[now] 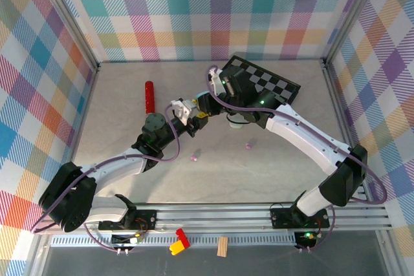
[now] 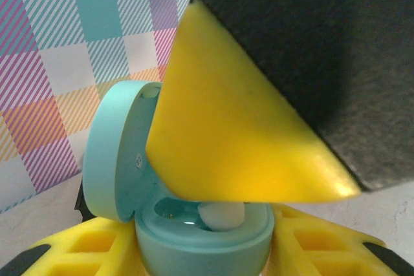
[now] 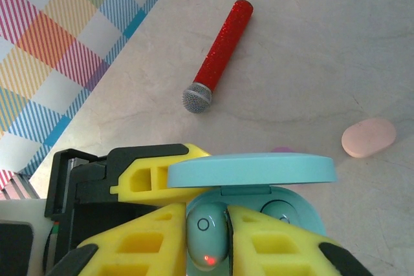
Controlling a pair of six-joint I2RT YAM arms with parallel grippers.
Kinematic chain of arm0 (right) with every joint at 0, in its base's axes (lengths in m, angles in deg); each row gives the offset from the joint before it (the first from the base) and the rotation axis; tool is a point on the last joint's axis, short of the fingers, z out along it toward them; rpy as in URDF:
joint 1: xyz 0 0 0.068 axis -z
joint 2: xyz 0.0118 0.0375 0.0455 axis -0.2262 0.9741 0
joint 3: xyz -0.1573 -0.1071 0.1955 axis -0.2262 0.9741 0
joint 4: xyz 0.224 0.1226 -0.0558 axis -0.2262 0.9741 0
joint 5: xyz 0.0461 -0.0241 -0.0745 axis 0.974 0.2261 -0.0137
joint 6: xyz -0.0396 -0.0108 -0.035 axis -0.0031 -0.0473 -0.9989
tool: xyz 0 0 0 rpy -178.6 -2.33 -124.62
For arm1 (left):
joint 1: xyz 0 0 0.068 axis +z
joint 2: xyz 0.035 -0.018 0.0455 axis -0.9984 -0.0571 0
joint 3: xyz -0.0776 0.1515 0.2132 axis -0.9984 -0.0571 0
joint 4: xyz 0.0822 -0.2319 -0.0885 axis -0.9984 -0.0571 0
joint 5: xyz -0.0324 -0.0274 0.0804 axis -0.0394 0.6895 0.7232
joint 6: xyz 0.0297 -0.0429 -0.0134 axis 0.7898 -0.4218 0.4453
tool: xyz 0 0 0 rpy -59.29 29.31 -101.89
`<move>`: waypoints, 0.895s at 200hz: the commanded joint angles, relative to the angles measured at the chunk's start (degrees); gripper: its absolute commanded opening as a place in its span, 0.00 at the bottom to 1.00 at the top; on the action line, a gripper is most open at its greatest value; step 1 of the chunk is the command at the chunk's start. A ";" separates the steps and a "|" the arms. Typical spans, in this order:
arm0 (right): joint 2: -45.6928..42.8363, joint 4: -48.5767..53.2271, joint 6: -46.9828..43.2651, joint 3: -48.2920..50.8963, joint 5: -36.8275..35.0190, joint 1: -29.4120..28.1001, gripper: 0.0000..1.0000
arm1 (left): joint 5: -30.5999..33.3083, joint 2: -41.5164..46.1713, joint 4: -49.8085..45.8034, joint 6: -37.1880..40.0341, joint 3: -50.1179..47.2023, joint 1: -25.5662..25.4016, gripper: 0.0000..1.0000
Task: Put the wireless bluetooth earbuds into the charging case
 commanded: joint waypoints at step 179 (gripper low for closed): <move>-2.16 5.15 -5.45 -7.29 -4.10 1.23 0.31 | -3.63 1.92 2.20 2.64 -0.87 0.04 0.42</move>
